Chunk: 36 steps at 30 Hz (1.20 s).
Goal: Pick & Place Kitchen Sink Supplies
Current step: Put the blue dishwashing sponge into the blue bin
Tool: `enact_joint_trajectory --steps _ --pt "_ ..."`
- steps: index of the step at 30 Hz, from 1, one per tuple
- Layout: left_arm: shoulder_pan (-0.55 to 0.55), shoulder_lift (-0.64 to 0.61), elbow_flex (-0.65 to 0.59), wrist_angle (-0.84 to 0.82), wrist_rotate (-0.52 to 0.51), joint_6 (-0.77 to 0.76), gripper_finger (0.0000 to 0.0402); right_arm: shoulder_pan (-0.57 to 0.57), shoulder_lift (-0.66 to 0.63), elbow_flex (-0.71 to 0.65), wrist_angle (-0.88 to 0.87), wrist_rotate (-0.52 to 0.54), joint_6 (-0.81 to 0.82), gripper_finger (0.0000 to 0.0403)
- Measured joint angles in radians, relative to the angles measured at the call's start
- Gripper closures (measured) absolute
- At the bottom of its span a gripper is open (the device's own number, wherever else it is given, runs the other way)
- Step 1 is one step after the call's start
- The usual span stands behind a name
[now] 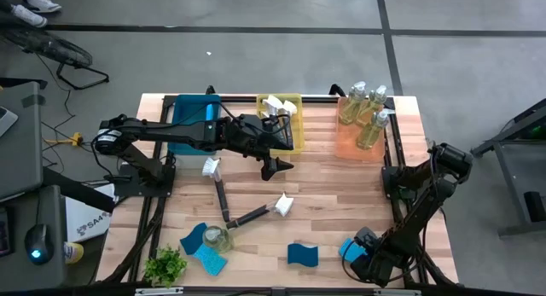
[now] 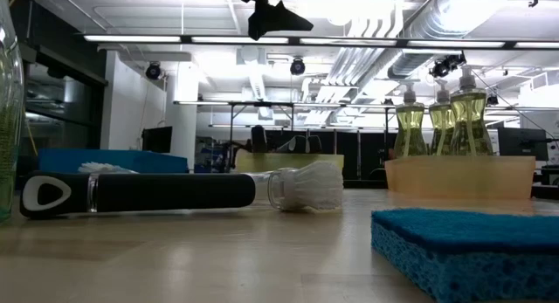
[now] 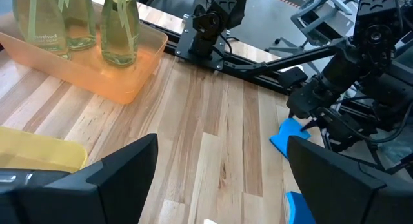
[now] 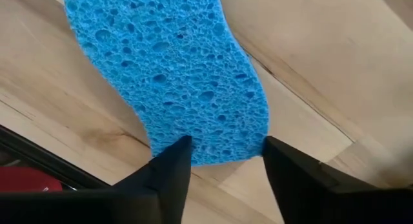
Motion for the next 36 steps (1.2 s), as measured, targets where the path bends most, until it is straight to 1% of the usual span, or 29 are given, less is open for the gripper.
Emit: enact_joint_trajectory --steps 8,11,15,17,20,24,29,36 --pt "0.000 0.000 0.000 0.000 0.000 -0.004 0.0065 0.000 0.000 0.000 -0.001 -0.002 0.002 0.0286" --pt "0.000 0.000 0.000 0.000 0.000 -0.005 0.0065 0.000 0.000 0.000 -0.006 -0.003 0.016 0.0320" --pt "0.000 0.000 0.000 0.000 0.000 -0.008 0.0065 0.000 0.000 0.000 -0.011 -0.002 0.018 0.0380" --pt "0.000 0.000 0.000 0.000 0.005 -0.009 0.0065 0.000 0.000 0.000 -0.012 0.001 0.019 0.0396" --pt "0.000 0.000 0.000 0.000 0.005 -0.013 0.0065 0.000 0.000 0.000 -0.021 0.014 0.029 0.0394" --pt "0.000 0.000 0.000 0.000 0.006 -0.024 0.0065 -0.002 0.000 0.000 -0.026 0.056 0.037 0.0400" --pt "0.000 0.000 0.000 0.000 0.024 -0.026 0.0065 -0.032 0.000 0.000 -0.033 0.101 0.034 0.0402" --pt "0.000 0.000 0.000 0.000 0.027 -0.029 0.0065 -0.088 -0.008 0.016 -0.042 0.183 -0.020 0.0402"
